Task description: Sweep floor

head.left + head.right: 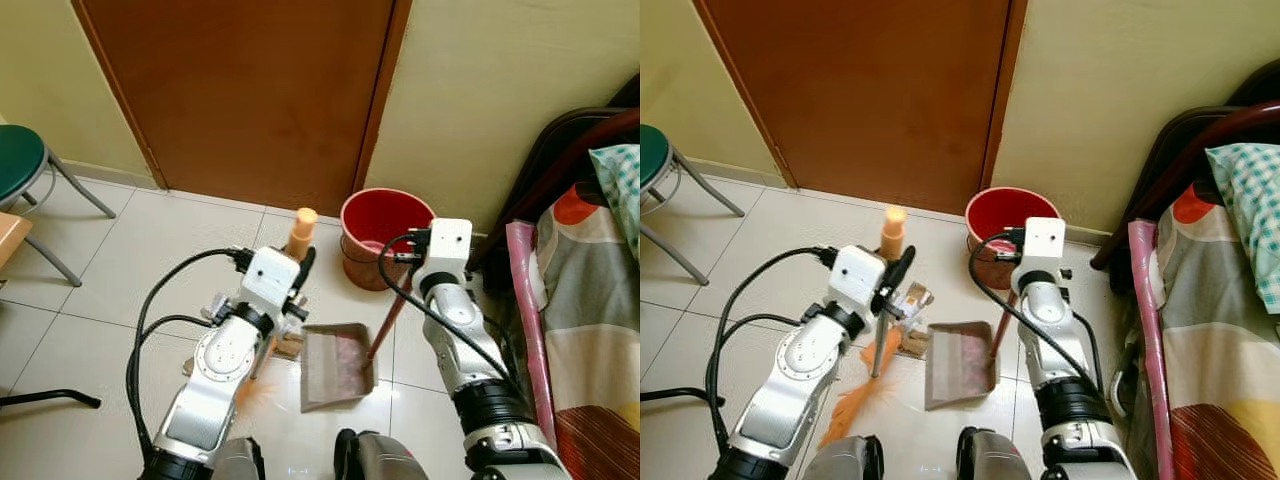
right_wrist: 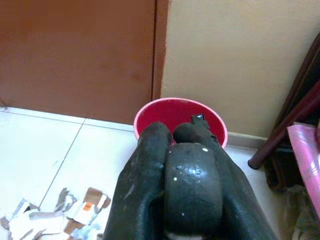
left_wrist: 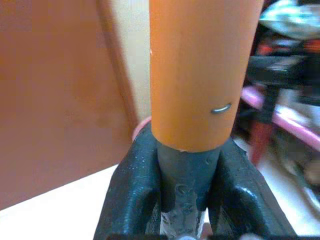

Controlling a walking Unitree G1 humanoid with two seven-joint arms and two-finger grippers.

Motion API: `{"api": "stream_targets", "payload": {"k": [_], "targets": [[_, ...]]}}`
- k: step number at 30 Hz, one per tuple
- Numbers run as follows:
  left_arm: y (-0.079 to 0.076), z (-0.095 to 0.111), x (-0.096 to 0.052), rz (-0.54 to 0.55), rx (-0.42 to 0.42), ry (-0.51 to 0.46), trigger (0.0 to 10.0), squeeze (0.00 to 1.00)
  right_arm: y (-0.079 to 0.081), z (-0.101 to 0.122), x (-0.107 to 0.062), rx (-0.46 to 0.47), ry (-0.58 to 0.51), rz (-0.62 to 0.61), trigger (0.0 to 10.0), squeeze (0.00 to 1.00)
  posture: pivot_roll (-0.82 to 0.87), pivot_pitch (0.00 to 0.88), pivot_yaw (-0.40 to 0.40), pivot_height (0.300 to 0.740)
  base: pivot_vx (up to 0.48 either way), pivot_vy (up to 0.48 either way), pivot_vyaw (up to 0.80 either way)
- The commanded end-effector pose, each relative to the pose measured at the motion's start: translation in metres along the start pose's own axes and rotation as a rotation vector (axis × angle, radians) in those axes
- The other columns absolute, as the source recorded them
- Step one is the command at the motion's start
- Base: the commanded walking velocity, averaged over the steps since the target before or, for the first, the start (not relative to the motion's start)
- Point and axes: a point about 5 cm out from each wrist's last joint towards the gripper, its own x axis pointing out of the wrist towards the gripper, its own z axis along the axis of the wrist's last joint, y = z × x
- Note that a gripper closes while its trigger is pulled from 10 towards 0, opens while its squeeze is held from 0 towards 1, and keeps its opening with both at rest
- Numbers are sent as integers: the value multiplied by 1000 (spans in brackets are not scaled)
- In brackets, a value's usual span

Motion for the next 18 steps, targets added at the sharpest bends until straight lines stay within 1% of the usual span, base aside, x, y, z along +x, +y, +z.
{"api": "stream_targets", "payload": {"k": [1,3,5,6,9,10,11,12,14,15,18], "targets": [[-9,8,0,-53,-37,-48,10000,0,-5,-11,-3,-23,42,-21,10000,0,51,132,-78,740,0,0,0],[-10,9,0,-59,-56,-57,10000,0,-10,-18,-5,-32,68,-40,10000,0,49,141,-91,740,0,0,0],[-10,10,0,-69,-91,-65,10000,0,-16,-24,-7,-1,96,-68,10000,0,59,140,-100,740,0,0,0],[-8,11,-1,-71,-115,-67,10000,0,-15,-25,-7,11,102,-69,10000,0,56,131,-88,740,0,0,0],[-4,17,1,-67,-138,-89,10000,0,-9,-22,-5,2,91,-45,10000,0,47,129,-75,740,0,0,0],[-3,19,2,-64,-147,-96,10000,0,-8,-21,-4,-1,89,-41,10000,0,36,123,-59,740,0,0,0],[4,21,3,-26,-198,-116,10000,0,-2,-17,-2,28,82,-30,10000,0,28,124,-46,740,0,0,0],[6,21,3,-20,-207,-118,10000,0,-1,-17,-2,34,82,-29,10000,0,25,124,-44,740,0,0,0],[12,18,2,8,-259,-112,10000,0,1,-15,-2,42,81,-20,10000,0,19,123,-44,740,0,0,0],[17,16,1,29,-263,-105,10000,0,3,-13,-2,37,74,-9,10000,0,19,123,-44,740,0,0,0],[25,12,-3,56,-219,-91,10000,0,2,-12,-2,26,66,-2,10000,0,22,125,-45,740,0,0,0]]}}
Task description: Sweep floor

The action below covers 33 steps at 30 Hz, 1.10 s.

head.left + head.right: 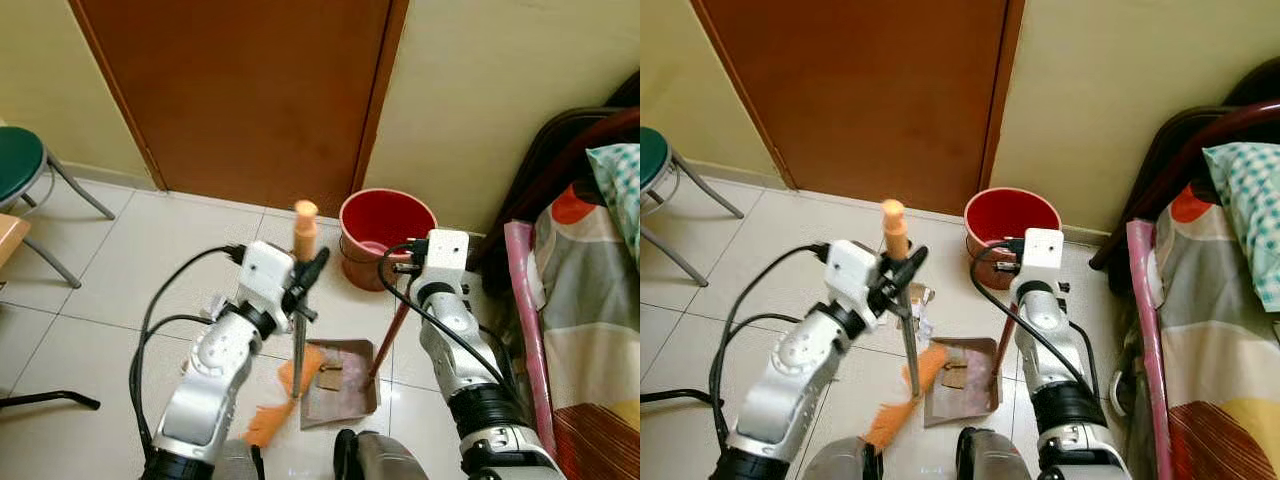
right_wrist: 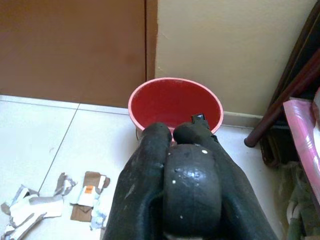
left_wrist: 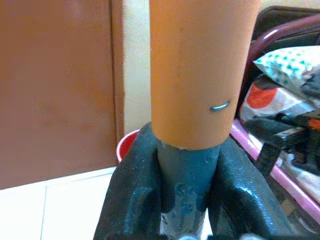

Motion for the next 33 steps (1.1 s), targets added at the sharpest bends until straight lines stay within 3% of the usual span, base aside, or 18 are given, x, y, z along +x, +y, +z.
{"api": "stream_targets", "payload": {"k": [1,4,9,14,16,20,24,29,31,33], "targets": [[2,2,-1,6,3,-14,10000,0,1,0,-1,-1,0,17,10000,0,22,125,-45,740,0,0,0],[22,1,-10,87,102,8,10000,0,-10,-2,-1,-11,10,-8,10000,0,28,128,-45,740,0,0,0],[48,0,-23,224,169,38,10000,0,-14,6,0,-64,-27,6,10000,0,31,135,-46,740,0,0,0],[59,-3,-32,295,201,64,10000,0,-12,15,0,-157,-81,59,10000,0,38,140,-53,740,0,0,0],[61,-3,-34,317,198,62,10000,0,-6,18,-2,-209,-112,111,10000,0,38,140,-53,740,0,0,0],[59,-5,-35,325,196,65,10000,0,2,19,-5,-228,-120,196,10000,0,36,143,-60,740,0,0,0],[50,-10,-34,318,179,75,10000,0,20,14,-16,-301,-120,394,10000,0,30,146,-64,740,0,0,0],[45,-13,-33,309,172,84,10000,0,34,13,-26,-414,-171,549,10000,0,23,151,-66,740,0,0,0],[45,-14,-31,306,173,84,10000,0,31,11,-26,-485,-186,541,10000,0,23,152,-68,740,0,0,0],[45,-13,-30,308,175,83,10000,0,31,10,-26,-474,-174,549,10000,0,23,152,-68,740,0,0,0]]}}
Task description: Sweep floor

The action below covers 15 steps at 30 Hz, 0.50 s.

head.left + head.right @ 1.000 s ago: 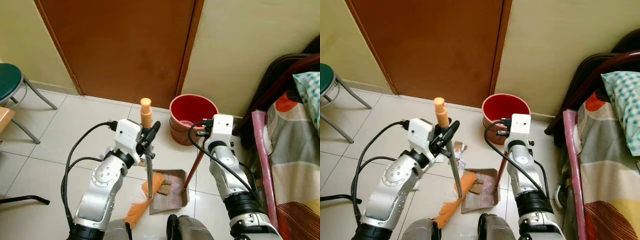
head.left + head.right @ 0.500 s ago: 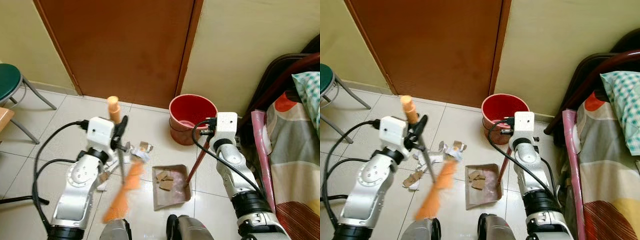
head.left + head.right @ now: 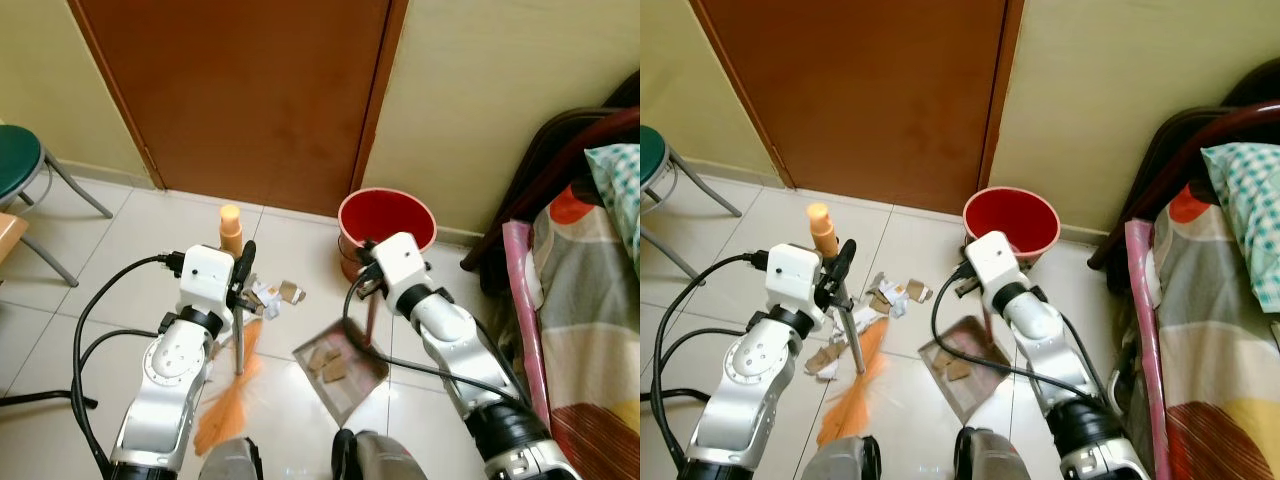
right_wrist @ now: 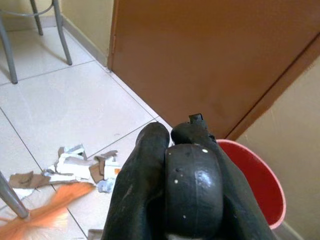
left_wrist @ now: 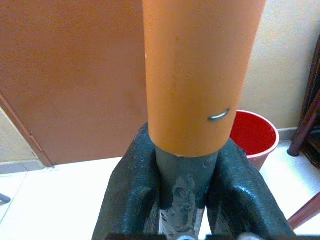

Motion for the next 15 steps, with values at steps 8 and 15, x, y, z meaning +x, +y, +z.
{"api": "stream_targets", "payload": {"k": [8,15], "targets": [[1,-3,1,12,14,15,10000,0,-12,6,-3,-29,-28,-44,10000,0,24,153,-69,740,0,0,0],[-5,-3,4,0,9,12,10000,0,-1,16,2,70,-67,23,10000,0,27,133,-73,740,0,0,0]]}}
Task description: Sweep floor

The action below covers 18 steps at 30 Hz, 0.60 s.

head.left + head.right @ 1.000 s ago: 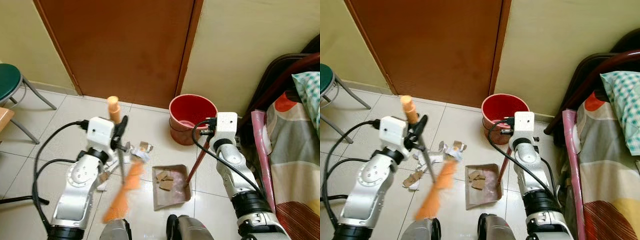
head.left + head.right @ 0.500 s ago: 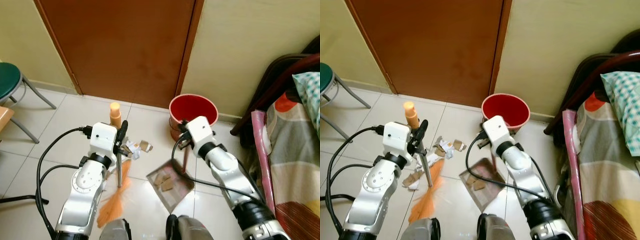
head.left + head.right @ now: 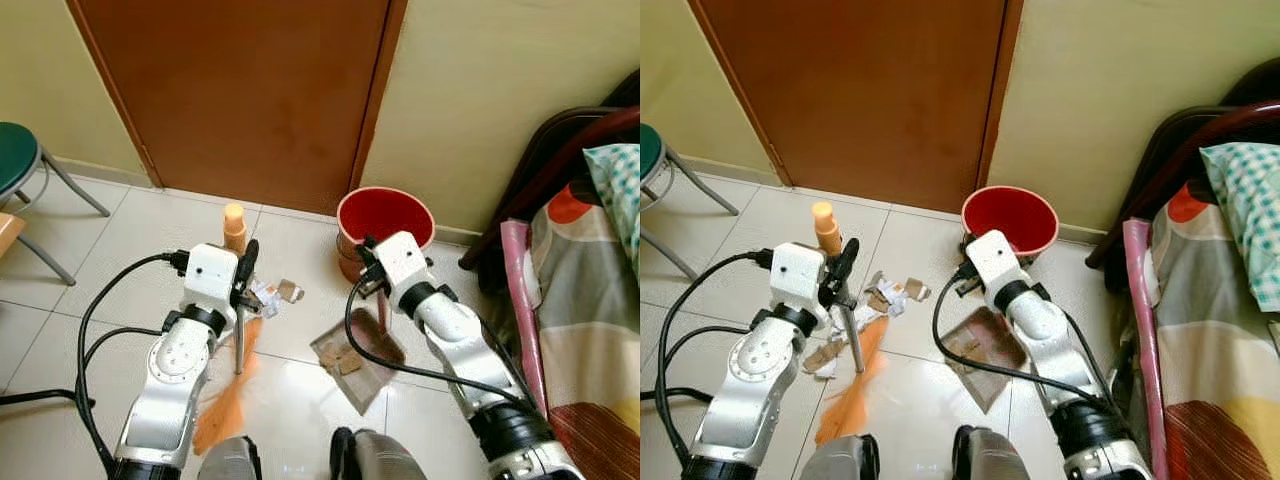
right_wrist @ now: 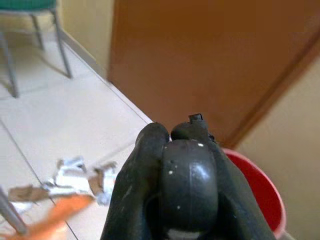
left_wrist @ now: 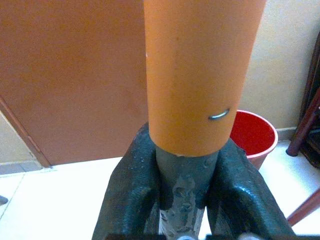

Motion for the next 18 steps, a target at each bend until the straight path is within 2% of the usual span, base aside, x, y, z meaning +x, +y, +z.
{"api": "stream_targets", "payload": {"k": [1,5,10,11,12,13,15,18], "targets": [[-2,-3,1,-4,7,11,10000,0,0,-5,2,60,29,-26,10000,0,30,130,-71,740,0,0,0],[0,-4,3,-10,17,15,10000,0,-3,-12,3,74,59,-70,10000,0,93,134,-44,740,0,0,0],[-3,-6,4,-10,45,32,10000,0,-16,-23,-3,172,88,-204,10000,0,147,124,-71,740,0,0,0],[-2,-7,4,-3,46,36,10000,0,-17,-24,-4,209,89,-220,10000,0,153,119,-81,740,0,0,0],[-1,-11,1,23,43,47,10000,0,-18,-27,-6,334,80,-256,10000,0,155,115,-85,740,0,0,0],[-1,-11,1,23,43,47,10000,0,-18,-27,-6,334,80,-256,10000,0,155,115,-85,740,0,0,0],[-1,-16,-3,56,43,59,10000,0,-18,-33,-14,402,84,-290,10000,0,166,109,-94,740,0,0,0],[-1,-17,-4,86,44,61,10000,0,-22,-37,-19,385,85,-326,10000,0,174,99,-103,740,0,0,0]]}}
